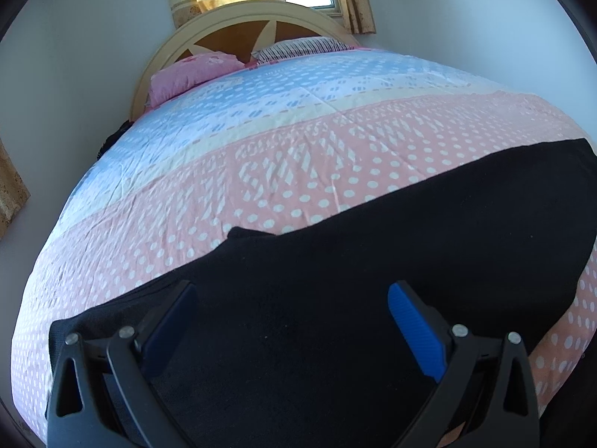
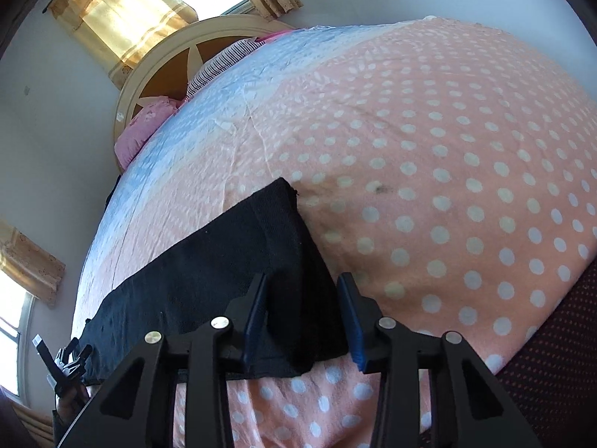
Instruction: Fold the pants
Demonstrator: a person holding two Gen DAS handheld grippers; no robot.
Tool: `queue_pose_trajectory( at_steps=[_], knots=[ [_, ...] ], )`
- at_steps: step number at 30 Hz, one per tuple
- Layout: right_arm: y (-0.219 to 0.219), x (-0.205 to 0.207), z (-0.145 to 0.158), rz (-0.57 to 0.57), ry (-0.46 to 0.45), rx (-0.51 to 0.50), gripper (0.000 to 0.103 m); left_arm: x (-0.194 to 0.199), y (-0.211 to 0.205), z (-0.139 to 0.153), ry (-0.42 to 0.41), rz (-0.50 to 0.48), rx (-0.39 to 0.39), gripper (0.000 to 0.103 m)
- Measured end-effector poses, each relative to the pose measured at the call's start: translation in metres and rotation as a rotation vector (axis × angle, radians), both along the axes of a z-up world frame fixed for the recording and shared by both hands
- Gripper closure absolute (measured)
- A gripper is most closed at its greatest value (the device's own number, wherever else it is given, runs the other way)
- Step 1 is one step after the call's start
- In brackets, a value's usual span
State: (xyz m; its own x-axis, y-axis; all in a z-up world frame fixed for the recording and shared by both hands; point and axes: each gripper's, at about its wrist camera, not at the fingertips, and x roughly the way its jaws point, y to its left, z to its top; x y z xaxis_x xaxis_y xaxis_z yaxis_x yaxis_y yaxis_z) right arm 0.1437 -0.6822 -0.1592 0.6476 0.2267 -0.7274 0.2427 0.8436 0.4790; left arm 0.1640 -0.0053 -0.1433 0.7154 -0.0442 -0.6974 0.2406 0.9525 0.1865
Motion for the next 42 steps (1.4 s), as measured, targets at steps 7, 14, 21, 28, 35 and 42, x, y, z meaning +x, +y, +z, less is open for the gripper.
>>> queue_pose_trajectory(
  at_steps=[7,14,21,28,35,42],
  knots=[
    [0.000,-0.006,-0.005,0.026,-0.052,0.054,0.091,0.003,-0.003,-0.002,0.012,0.000,0.003,0.000],
    [0.028,-0.021,0.043,0.026,-0.170,-0.006,0.092,-0.014,-0.007,0.017,-0.006,-0.031,-0.034,0.000],
    [0.126,-0.020,0.114,0.189,-0.306,-0.119,0.092,-0.025,-0.016,0.039,-0.023,-0.083,-0.132,0.000],
    [0.223,0.002,0.124,0.387,-0.330,-0.157,0.092,-0.032,-0.020,0.039,-0.002,-0.107,-0.197,0.000],
    [0.292,0.021,0.087,0.511,-0.259,-0.204,0.092,-0.034,-0.024,0.033,0.016,-0.122,-0.222,0.000],
    [0.337,0.029,0.027,0.626,-0.129,-0.273,0.091,-0.027,-0.036,0.027,0.053,-0.149,-0.261,0.000]
  ],
)
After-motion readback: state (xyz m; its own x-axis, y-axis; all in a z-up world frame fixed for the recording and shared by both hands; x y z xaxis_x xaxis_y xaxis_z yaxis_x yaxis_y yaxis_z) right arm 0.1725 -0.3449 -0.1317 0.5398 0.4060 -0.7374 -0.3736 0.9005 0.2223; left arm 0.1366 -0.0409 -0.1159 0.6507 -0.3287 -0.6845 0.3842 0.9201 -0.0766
